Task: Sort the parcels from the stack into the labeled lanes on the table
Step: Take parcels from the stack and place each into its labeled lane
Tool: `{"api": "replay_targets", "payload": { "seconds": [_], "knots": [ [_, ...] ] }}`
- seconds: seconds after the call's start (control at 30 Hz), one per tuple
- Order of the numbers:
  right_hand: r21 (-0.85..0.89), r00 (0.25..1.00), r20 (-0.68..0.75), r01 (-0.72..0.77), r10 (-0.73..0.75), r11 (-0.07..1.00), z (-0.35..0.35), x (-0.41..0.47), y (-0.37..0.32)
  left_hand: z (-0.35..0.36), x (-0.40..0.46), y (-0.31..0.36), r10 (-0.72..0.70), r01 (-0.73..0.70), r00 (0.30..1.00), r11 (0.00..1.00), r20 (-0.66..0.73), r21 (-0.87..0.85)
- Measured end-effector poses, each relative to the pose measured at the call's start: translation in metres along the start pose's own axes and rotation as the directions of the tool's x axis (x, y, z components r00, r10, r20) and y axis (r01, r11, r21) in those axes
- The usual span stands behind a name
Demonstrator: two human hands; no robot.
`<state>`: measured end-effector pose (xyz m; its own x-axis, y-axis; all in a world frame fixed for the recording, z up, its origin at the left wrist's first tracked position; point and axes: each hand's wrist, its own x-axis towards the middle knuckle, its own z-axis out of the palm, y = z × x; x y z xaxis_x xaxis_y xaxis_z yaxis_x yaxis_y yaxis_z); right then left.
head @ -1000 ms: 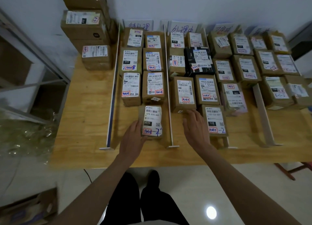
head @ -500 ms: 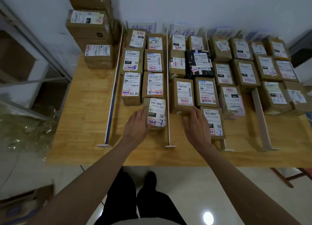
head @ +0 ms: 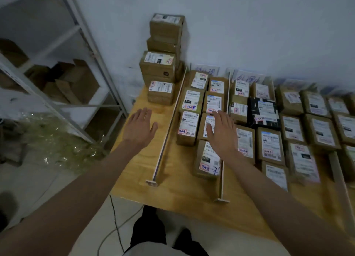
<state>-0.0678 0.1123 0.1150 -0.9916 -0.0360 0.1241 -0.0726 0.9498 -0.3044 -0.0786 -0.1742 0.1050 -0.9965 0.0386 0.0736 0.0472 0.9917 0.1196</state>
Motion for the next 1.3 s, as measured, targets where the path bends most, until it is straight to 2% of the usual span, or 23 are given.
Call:
{"api": "replay_targets", "payload": {
  "seconds": [0.17,0.4,0.67,0.9,1.0,1.13,1.3],
  "knots": [
    [-0.010,0.999,-0.006,0.049,-0.049,0.999,0.007,0.046,-0.041,-0.021,0.032,-0.048,-0.047,0.047,0.999,0.999,-0.019,0.018],
    [0.013,1.000,0.001,0.017,-0.017,1.000,0.034,0.115,-0.084,-0.019,0.105,-0.093,0.001,0.000,0.999,1.000,-0.048,0.019],
    [0.102,0.990,-0.046,-0.127,0.132,0.987,0.064,0.203,-0.121,-0.006,0.222,-0.136,0.066,-0.066,0.998,0.998,0.008,0.000],
    [0.153,0.970,0.019,-0.242,0.242,0.958,0.076,0.290,-0.136,0.003,0.322,-0.144,0.089,-0.089,0.996,0.987,-0.007,-0.135],
    [0.243,0.948,0.096,-0.318,0.303,0.917,0.087,0.332,-0.139,0.015,0.355,-0.141,0.020,-0.009,0.999,0.964,0.039,-0.264],
    [0.401,0.878,0.231,-0.479,0.420,0.781,0.112,0.376,-0.141,0.038,0.387,-0.137,-0.091,0.149,0.983,0.904,0.161,-0.400],
    [0.496,0.825,0.326,-0.564,0.461,0.660,0.142,0.398,-0.145,0.057,0.396,-0.133,-0.146,0.215,0.975,0.803,0.166,-0.556]
  ]
}}
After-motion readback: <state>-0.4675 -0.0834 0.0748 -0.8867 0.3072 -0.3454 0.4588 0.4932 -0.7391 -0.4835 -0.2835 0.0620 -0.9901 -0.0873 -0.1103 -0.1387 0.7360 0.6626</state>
